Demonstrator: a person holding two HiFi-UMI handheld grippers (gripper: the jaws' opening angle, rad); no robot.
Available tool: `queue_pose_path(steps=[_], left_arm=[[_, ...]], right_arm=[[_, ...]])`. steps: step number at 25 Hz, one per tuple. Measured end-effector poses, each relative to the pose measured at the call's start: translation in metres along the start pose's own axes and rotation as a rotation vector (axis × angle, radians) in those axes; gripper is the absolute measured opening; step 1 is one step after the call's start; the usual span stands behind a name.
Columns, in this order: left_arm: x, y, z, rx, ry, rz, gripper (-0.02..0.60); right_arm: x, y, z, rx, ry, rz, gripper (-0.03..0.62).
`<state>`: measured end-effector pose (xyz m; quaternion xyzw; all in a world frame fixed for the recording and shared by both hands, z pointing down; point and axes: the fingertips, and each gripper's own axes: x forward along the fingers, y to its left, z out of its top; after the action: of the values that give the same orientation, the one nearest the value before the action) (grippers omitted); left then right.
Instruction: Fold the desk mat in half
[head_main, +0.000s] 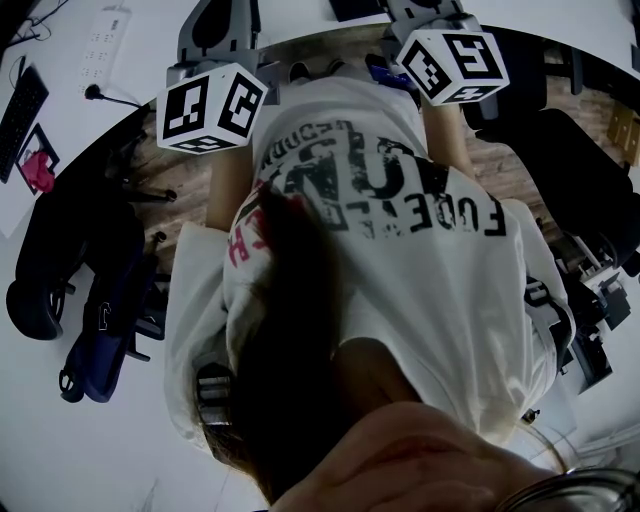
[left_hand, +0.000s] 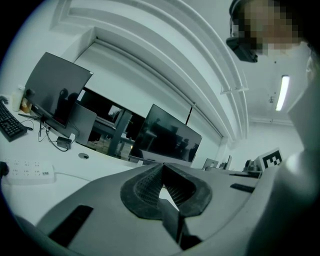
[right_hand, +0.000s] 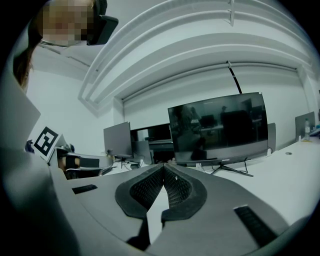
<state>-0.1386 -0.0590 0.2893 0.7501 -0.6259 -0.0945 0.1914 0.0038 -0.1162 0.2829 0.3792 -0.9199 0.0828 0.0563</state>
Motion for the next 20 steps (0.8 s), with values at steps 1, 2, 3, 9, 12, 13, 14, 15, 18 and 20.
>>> queue_pose_path(steps=[1, 2, 3, 9, 12, 13, 14, 15, 18, 20], left_arm=[[0.0001, 0.0002, 0.0001, -0.001, 0.000, -0.002, 0.003], [0.0004, 0.0004, 0.0002, -0.002, 0.000, -0.003, 0.003], [0.0008, 0.0005, 0.0003, -0.003, 0.000, -0.005, 0.003], [0.0018, 0.0010, 0.0000, -0.005, 0.007, -0.015, 0.003], [0.0024, 0.0003, -0.0004, -0.006, 0.008, -0.019, 0.003], [0.0026, -0.0003, -0.0005, -0.007, 0.009, -0.020, 0.003], [0.0028, -0.0009, -0.0006, -0.007, 0.009, -0.022, 0.003], [0.0028, -0.0015, -0.0007, -0.007, 0.009, -0.023, 0.003], [0.0034, -0.0038, -0.0017, -0.007, 0.010, -0.027, 0.003], [0.0033, -0.0046, -0.0028, -0.007, 0.012, -0.028, 0.003]], right_arm=[[0.0002, -0.0001, -0.0002, 0.000, 0.000, -0.002, 0.000], [0.0005, -0.0001, -0.0003, 0.001, 0.000, -0.004, 0.000], [0.0009, -0.0002, -0.0002, 0.001, 0.000, -0.005, 0.000], [0.0017, 0.0007, 0.0013, 0.001, -0.004, -0.013, 0.000], [0.0005, -0.0002, 0.0021, 0.000, -0.006, -0.018, 0.000], [-0.0002, -0.0008, 0.0023, 0.000, -0.007, -0.020, 0.000], [-0.0010, -0.0013, 0.0023, 0.001, -0.008, -0.022, 0.000], [-0.0019, -0.0018, 0.0022, 0.002, -0.010, -0.025, 0.000], [-0.0041, -0.0036, 0.0022, 0.003, -0.010, -0.029, 0.000], [-0.0050, -0.0042, 0.0019, 0.002, -0.010, -0.030, 0.000]])
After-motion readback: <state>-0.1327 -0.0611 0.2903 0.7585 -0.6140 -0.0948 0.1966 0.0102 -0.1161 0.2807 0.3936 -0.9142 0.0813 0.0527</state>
